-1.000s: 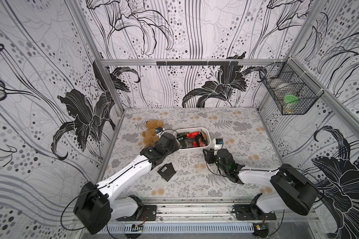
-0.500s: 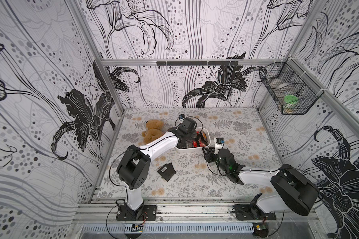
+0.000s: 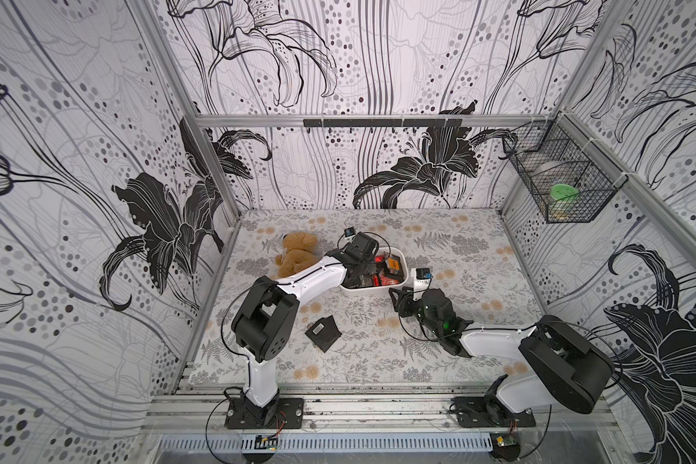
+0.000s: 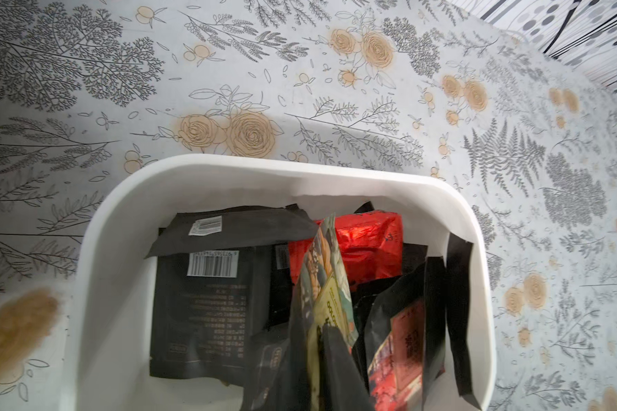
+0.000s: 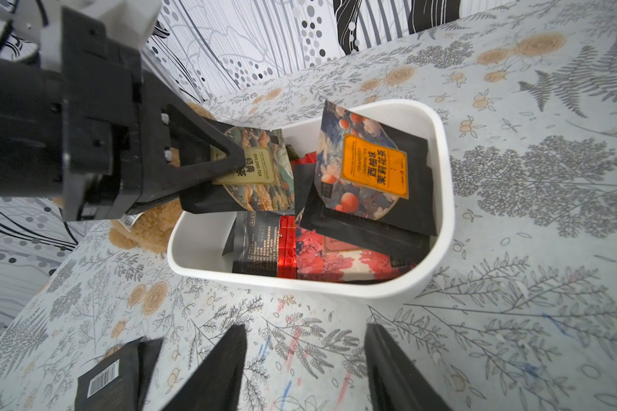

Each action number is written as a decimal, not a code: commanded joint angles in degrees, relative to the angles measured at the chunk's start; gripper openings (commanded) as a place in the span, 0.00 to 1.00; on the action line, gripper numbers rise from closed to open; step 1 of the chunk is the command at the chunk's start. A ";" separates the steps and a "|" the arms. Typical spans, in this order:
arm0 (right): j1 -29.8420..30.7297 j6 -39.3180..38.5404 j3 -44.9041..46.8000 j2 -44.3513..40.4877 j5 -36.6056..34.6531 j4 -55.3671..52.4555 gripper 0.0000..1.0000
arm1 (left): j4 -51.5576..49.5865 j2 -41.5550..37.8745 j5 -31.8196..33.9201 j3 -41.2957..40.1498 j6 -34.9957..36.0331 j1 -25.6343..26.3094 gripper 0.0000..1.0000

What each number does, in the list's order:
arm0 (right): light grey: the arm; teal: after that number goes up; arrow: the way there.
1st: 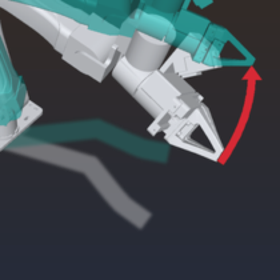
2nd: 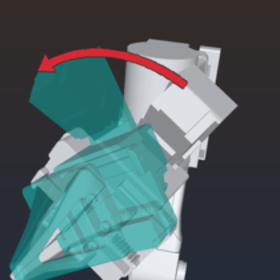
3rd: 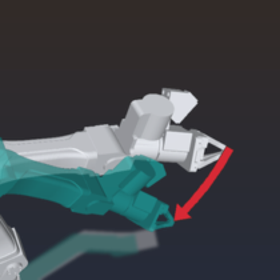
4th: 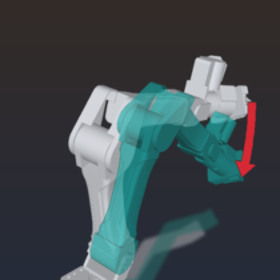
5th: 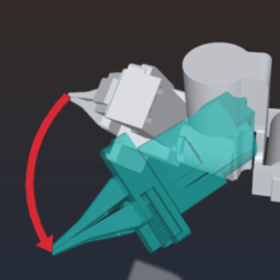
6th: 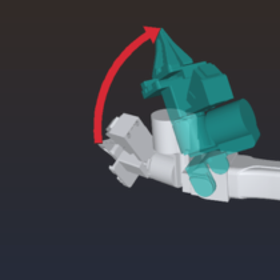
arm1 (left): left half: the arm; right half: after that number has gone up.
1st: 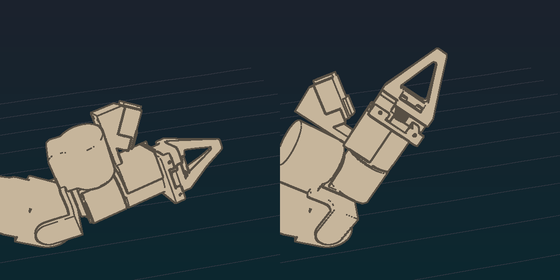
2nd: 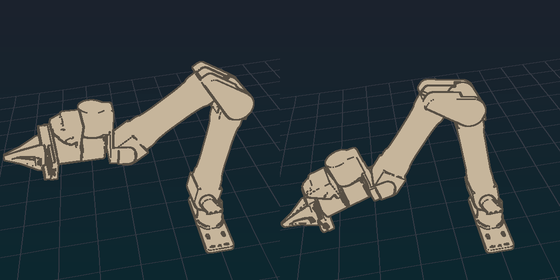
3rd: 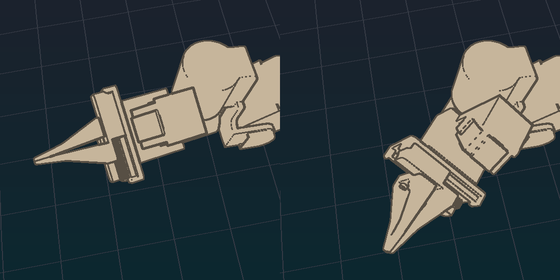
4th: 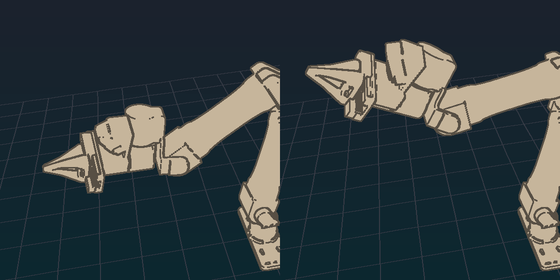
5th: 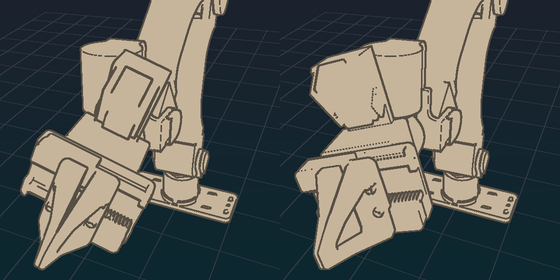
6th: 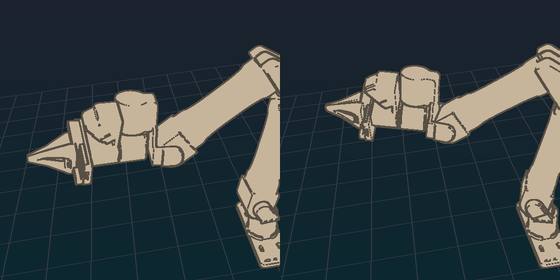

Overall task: Put the tea bags into the storage box
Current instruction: Place the tea bag in the storage box, then pick up the tea bag from the center of the board.

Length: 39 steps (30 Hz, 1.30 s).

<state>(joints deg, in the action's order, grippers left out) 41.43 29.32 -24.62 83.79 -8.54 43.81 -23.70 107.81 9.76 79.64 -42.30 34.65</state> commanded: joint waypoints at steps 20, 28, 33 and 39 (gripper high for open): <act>-0.21 -1.45 -1.03 1.85 6.17 3.30 0.58 | -4.50 -12.37 4.89 -6.36 0.56 -0.60 0.56; 4.50 -6.84 -6.28 6.14 13.01 1.88 0.58 | -3.33 -28.93 8.94 -21.42 -5.16 -0.74 0.69; 9.96 -11.50 -14.09 12.77 20.62 -3.52 0.48 | -0.39 -40.55 6.88 -35.42 -9.69 -2.53 0.73; 12.31 -12.33 -23.97 21.47 29.19 -13.55 0.28 | -0.49 -52.15 4.10 -48.38 -14.29 -6.51 0.73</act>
<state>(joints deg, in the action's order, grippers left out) 52.77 18.87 -44.97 102.26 15.29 38.26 -25.50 59.22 15.40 34.65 -53.21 29.39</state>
